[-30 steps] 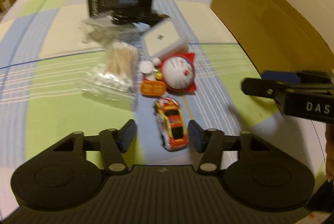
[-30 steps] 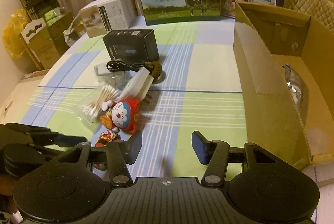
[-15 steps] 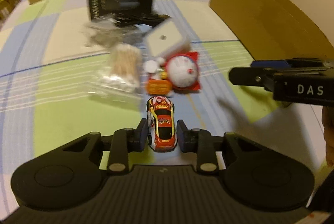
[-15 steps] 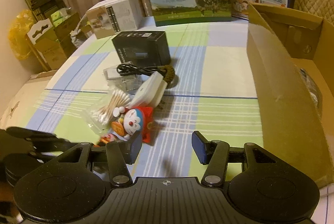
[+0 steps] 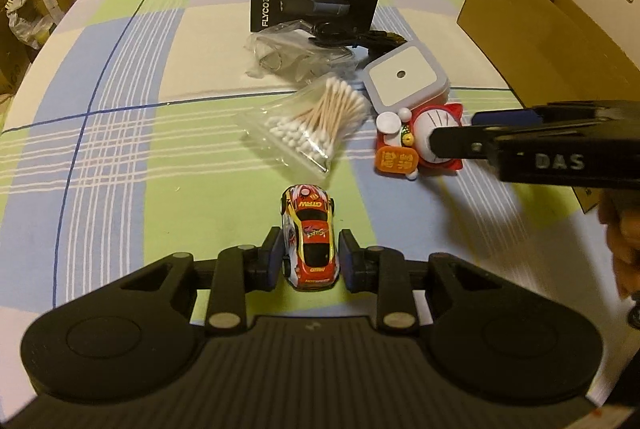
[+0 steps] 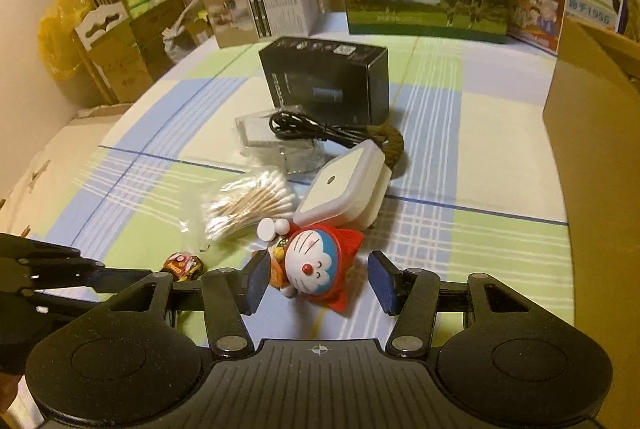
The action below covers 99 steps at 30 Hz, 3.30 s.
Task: Organize objects
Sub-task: 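Grasp the red Doraemon figure with the right gripper while left gripper holds the car, then carry car and figure to the box and open left gripper to release the car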
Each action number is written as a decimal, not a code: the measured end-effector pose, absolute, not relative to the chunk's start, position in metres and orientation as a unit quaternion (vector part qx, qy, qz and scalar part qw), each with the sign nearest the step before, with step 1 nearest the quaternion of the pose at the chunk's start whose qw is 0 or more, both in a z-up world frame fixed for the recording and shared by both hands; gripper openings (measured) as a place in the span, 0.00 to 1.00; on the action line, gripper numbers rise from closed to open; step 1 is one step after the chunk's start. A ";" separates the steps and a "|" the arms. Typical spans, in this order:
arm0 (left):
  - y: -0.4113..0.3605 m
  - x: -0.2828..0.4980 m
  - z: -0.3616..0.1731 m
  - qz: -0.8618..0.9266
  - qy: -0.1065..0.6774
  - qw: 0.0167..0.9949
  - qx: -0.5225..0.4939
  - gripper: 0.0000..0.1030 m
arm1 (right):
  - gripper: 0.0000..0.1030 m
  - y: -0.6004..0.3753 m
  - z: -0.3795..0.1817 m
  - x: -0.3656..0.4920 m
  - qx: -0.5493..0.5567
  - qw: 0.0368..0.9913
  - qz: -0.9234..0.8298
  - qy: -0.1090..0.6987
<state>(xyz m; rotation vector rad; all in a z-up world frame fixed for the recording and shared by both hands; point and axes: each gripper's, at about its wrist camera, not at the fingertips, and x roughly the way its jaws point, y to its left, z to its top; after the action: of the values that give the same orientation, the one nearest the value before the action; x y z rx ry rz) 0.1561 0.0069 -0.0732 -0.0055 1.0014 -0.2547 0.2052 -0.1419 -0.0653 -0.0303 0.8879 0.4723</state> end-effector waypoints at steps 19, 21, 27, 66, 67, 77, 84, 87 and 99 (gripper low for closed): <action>0.004 0.161 -0.076 -0.133 0.484 0.865 -0.010 0.31 | 0.40 -0.141 -0.076 0.223 0.038 0.852 0.241 0.464; 0.004 0.162 -0.076 -0.131 0.484 0.865 -0.010 0.33 | 0.40 -0.141 -0.075 0.221 0.036 0.852 0.235 0.467; 0.004 0.165 -0.077 -0.127 0.481 0.868 -0.011 0.33 | 0.40 -0.141 -0.073 0.221 0.034 0.853 0.227 0.469; -0.029 0.139 0.016 -0.147 0.413 0.899 -0.016 0.23 | 0.40 -0.173 0.019 0.174 0.044 0.908 0.182 0.376; -0.033 0.139 0.020 -0.150 0.410 0.900 -0.016 0.23 | 0.40 -0.176 0.022 0.173 0.046 0.910 0.177 0.372; -0.075 0.142 0.046 -0.181 0.384 0.905 -0.023 0.23 | 0.40 -0.237 0.050 0.157 0.095 0.937 0.106 0.320; -0.120 0.145 0.060 -0.219 0.367 0.904 -0.027 0.23 | 0.40 -0.281 0.071 0.142 0.094 0.956 0.038 0.277; -0.141 0.148 0.062 -0.235 0.361 0.902 -0.029 0.23 | 0.40 -0.299 0.072 0.137 0.085 0.958 0.002 0.273; -0.211 0.160 0.060 -0.292 0.356 0.887 -0.024 0.23 | 0.40 -0.363 0.055 0.129 0.107 0.952 -0.067 0.280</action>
<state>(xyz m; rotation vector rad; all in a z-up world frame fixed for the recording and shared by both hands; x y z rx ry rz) 0.1604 -0.2113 0.0598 -0.0495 0.7405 -0.6065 0.1287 -0.3632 0.0555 0.2180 0.5693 -0.1370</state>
